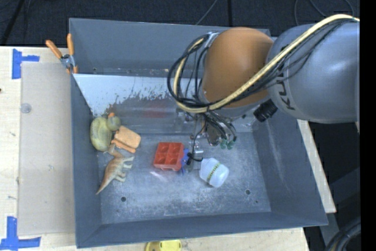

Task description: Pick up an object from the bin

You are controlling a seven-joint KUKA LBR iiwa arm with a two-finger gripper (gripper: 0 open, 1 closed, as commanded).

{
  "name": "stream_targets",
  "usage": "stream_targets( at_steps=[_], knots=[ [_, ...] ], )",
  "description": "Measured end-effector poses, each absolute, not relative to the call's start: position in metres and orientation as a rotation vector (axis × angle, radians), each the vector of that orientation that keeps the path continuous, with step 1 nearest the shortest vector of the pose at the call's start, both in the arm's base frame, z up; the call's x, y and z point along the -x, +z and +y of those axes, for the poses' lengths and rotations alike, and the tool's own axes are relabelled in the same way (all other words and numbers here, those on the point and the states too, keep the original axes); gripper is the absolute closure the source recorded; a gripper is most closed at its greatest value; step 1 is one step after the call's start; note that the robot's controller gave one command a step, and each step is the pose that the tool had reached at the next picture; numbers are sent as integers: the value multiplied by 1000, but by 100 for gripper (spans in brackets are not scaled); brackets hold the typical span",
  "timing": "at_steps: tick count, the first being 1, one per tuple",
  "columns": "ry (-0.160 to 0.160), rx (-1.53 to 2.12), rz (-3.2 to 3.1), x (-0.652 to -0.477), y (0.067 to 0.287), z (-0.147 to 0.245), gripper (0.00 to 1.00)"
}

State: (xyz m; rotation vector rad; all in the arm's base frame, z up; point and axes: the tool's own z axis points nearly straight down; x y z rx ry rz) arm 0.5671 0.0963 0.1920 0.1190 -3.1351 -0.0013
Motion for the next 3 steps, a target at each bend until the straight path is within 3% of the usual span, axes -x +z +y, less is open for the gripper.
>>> stream_targets(
  at_steps=[1,2,3],
  knots=[
    [1,-139,-3135,-547,158,69,0],
    [0,-171,-3134,-557,121,84,0],
    [-2,-57,-3136,-560,102,77,0]
  ],
)
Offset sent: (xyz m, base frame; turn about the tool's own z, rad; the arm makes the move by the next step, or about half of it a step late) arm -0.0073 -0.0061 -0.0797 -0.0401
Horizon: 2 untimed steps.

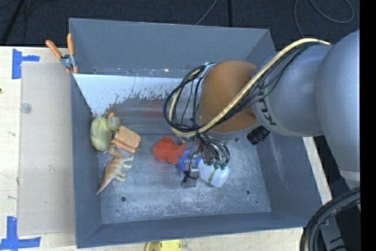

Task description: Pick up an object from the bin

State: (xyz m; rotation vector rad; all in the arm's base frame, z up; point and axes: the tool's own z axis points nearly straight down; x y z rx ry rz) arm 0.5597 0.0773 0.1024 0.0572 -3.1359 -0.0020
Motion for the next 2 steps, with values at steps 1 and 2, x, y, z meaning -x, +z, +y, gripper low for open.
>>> stream_targets(
  at_steps=[1,2],
  knots=[
    [-3,0,-3141,-570,70,85,100],
    [-3,1,-3141,-570,70,85,100]
  ],
)
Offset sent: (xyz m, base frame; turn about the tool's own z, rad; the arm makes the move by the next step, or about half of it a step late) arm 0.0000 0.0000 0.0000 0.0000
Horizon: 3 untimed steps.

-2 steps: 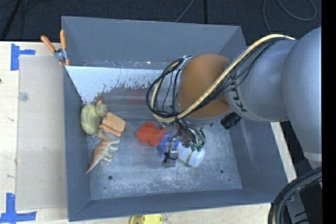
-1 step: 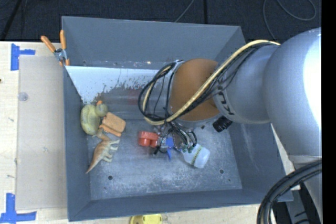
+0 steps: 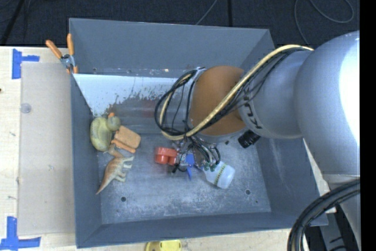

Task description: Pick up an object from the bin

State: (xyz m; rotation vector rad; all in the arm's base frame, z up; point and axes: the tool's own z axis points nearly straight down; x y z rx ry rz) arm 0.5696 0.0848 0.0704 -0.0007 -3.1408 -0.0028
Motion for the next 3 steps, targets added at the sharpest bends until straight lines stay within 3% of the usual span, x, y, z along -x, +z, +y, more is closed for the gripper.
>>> stream_targets(
  at_steps=[1,2,3],
  knots=[
    [-2,52,-3137,-582,157,82,0],
    [-5,76,-3149,-590,198,81,0],
    [-4,-12,-3145,-584,154,81,0]
  ],
)
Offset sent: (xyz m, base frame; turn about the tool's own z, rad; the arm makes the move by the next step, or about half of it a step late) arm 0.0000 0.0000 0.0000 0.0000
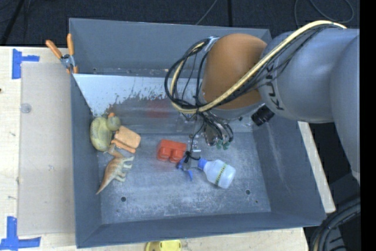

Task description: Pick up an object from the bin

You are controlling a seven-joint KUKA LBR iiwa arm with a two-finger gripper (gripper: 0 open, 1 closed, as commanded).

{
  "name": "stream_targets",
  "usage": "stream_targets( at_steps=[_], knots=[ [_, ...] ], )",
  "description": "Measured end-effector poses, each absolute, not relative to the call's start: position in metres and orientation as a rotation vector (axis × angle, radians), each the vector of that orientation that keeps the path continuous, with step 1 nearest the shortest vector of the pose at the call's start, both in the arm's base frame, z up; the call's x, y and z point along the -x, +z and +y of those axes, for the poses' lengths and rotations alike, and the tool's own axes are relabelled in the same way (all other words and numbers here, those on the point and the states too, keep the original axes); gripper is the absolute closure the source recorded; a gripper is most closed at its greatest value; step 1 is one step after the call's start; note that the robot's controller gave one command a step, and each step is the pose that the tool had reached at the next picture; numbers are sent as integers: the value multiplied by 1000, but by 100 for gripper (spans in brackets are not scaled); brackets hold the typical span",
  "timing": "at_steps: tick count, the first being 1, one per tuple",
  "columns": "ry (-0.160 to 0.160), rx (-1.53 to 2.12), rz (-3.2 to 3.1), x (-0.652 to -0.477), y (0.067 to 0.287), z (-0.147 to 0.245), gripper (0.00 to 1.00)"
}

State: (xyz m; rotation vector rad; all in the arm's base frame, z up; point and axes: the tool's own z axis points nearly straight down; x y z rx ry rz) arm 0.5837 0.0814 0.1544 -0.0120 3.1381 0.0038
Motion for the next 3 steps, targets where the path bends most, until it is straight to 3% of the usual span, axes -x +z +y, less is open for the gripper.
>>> stream_targets(
  at_steps=[1,3],
  knots=[
    [8,-493,3092,-542,96,62,100],
    [8,-494,3092,-542,96,62,100]
  ],
)
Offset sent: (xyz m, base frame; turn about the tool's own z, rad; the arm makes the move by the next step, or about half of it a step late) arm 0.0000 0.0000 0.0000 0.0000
